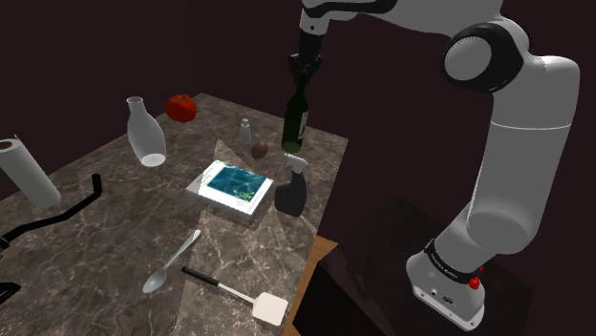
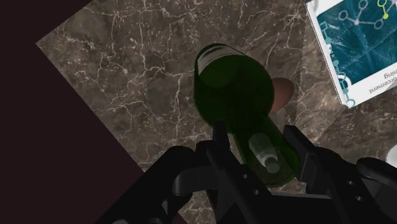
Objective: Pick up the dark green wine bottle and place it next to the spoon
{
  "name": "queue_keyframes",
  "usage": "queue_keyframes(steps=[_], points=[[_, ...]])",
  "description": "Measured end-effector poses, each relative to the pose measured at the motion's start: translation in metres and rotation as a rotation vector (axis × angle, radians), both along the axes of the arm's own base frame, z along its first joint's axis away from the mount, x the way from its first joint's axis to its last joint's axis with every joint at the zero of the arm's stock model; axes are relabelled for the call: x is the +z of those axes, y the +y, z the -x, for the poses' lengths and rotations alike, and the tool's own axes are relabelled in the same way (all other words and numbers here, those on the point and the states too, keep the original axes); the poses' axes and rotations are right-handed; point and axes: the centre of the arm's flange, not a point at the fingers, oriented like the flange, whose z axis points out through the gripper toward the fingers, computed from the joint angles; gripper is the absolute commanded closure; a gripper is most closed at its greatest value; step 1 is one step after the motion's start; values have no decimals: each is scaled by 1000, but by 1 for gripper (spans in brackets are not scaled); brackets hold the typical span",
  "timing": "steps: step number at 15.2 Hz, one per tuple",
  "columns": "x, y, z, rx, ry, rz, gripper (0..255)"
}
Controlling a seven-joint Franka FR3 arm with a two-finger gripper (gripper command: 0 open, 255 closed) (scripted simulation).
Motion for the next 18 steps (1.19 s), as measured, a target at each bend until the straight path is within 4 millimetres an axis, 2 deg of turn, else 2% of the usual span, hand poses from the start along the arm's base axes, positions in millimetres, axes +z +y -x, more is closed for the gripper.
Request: queue_keyframes(steps=[6,8,12,18], points=[[31,1,1,0,0,0,255],[36,5,3,0,0,0,255],[35,44,23,1,0,0,255],[37,115,62,1,1,0,255]])
